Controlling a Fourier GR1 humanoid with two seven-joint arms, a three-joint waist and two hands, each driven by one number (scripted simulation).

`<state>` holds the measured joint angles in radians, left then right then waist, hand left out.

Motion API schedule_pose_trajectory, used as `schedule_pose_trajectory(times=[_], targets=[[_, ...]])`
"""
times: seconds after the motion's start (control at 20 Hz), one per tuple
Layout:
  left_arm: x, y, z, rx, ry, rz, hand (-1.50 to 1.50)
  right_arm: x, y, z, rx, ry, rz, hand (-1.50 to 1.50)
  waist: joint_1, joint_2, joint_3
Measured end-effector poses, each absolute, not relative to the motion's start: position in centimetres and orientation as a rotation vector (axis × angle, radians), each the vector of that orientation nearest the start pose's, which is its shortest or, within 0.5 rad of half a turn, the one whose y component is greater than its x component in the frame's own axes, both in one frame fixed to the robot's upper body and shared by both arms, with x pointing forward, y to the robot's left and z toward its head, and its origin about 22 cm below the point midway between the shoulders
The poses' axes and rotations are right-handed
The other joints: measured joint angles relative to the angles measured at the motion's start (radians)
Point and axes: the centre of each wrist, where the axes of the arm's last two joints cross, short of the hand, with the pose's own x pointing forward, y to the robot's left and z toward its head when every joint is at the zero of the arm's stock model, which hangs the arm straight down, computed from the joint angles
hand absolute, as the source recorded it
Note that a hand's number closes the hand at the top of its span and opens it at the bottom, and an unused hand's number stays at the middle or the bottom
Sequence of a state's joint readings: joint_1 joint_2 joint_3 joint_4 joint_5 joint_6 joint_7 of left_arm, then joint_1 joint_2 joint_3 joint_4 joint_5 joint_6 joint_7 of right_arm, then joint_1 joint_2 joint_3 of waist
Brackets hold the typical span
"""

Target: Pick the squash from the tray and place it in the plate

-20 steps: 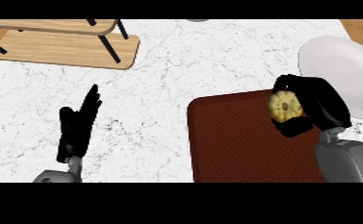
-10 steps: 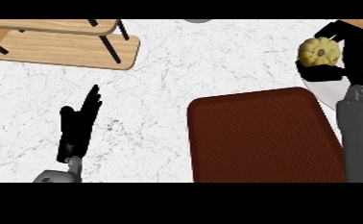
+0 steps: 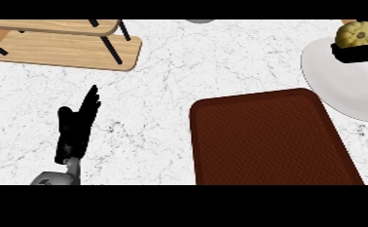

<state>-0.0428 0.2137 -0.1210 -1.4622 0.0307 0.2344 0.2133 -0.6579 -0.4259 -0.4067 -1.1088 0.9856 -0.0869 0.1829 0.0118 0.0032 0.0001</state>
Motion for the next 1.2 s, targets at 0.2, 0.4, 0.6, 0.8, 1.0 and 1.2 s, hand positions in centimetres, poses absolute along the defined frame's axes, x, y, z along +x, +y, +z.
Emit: schedule_pose_trajectory(times=[0.2, 0.4, 0.6, 0.8, 1.0, 1.2], targets=[[24.9, 24.9, -1.0, 0.235, -1.288, -0.04, 0.0, 38.3, -39.1, 13.9, -1.32, -1.273, 0.425, 1.5, 0.004, 0.001, 0.0], [25.4, 24.7, -1.2, 0.238, -1.289, -0.042, 0.0, 38.3, -41.5, 12.4, -1.324, -1.216, 0.439, 1.5, 0.006, 0.003, 0.001], [25.3, 24.7, -1.0, 0.228, -1.296, -0.052, 0.0, 38.1, -43.5, 10.9, -1.26, -1.135, 0.467, 1.5, 0.015, 0.007, 0.001], [25.3, 24.8, -1.0, 0.226, -1.302, -0.057, 0.0, 37.6, -44.8, 9.7, -1.139, -1.072, 0.501, 1.5, 0.02, 0.009, 0.002], [25.2, 24.6, -1.0, 0.221, -1.303, -0.061, 0.0, 36.6, -46.2, 8.4, -1.036, -0.965, 0.555, -1.5, 0.025, 0.011, 0.002], [25.7, 24.3, -1.2, 0.221, -1.301, -0.062, 0.0, 36.2, -47.0, 8.1, -0.951, -0.986, 0.603, -1.5, 0.026, 0.012, 0.003]])
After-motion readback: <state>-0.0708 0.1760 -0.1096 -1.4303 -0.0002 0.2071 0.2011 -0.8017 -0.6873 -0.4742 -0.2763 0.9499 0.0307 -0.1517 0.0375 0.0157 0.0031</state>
